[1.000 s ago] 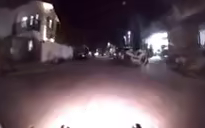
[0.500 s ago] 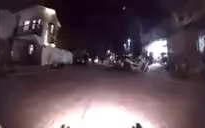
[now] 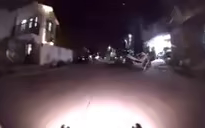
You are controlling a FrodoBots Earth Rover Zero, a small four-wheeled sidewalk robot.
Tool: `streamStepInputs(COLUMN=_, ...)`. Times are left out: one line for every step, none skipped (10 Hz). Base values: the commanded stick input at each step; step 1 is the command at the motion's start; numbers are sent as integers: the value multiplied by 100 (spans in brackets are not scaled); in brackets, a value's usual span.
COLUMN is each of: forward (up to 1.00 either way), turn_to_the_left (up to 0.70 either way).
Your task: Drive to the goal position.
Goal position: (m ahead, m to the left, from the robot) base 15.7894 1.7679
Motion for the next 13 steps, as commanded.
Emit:
streamStepInputs(forward=85, turn_to_the_left=-1)
streamStepInputs(forward=85, turn_to_the_left=-20)
streamStepInputs(forward=85, turn_to_the_left=-32)
streamStepInputs(forward=85, turn_to_the_left=-34)
streamStepInputs(forward=85, turn_to_the_left=-34)
streamStepInputs(forward=85, turn_to_the_left=-21)
streamStepInputs(forward=85, turn_to_the_left=0)
streamStepInputs(forward=85, turn_to_the_left=0)
streamStepInputs(forward=85, turn_to_the_left=0)
streamStepInputs(forward=85, turn_to_the_left=0)
streamStepInputs(forward=85, turn_to_the_left=0)
streamStepInputs(forward=85, turn_to_the_left=0)
streamStepInputs(forward=85, turn_to_the_left=0)
